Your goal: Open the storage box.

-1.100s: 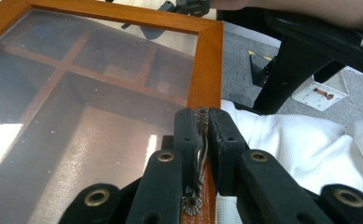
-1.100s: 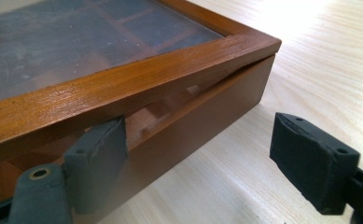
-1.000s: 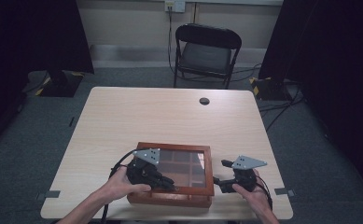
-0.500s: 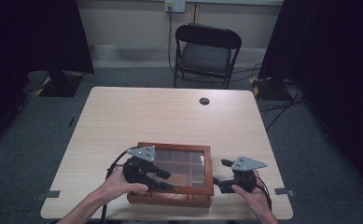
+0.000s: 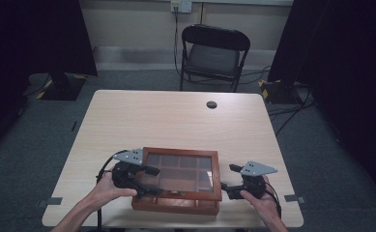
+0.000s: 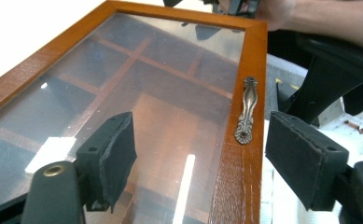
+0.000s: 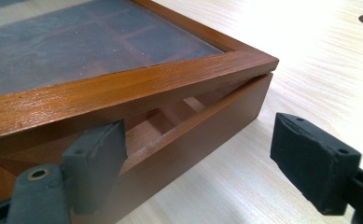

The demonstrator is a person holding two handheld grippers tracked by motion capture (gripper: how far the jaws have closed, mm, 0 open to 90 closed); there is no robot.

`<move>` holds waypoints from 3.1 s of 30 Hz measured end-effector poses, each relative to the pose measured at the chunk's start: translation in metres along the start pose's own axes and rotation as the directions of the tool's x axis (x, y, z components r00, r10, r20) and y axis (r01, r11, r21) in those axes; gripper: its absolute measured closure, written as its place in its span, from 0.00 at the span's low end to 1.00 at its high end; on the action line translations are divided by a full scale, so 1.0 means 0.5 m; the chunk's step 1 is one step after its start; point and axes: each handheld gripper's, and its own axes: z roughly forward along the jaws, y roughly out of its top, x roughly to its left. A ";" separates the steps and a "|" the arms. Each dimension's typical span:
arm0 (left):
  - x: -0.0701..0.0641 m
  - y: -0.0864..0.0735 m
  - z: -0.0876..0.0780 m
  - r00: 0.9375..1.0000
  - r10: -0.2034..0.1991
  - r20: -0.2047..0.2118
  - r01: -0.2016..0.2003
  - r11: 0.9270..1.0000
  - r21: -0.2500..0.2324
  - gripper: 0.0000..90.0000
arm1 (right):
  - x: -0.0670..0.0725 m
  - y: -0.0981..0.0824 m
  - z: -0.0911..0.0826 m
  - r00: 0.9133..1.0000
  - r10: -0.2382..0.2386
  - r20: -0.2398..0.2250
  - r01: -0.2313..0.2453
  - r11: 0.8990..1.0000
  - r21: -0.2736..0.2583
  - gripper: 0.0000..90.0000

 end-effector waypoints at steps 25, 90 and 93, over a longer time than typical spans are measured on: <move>-0.013 -0.012 -0.049 0.997 0.062 -0.037 -0.066 0.992 -0.104 0.18 | -0.009 0.027 -0.003 0.999 0.045 0.019 -0.044 0.997 -0.062 0.20; 0.073 -0.026 -0.086 0.962 0.030 -0.270 -0.100 0.963 -0.250 0.51 | -0.041 0.091 0.012 0.998 0.057 -0.003 -0.057 0.993 -0.108 0.27; 0.079 -0.020 -0.087 0.962 0.021 -0.272 -0.095 0.960 -0.265 0.52 | -0.044 0.098 0.020 0.999 0.049 -0.003 -0.049 0.991 -0.122 0.30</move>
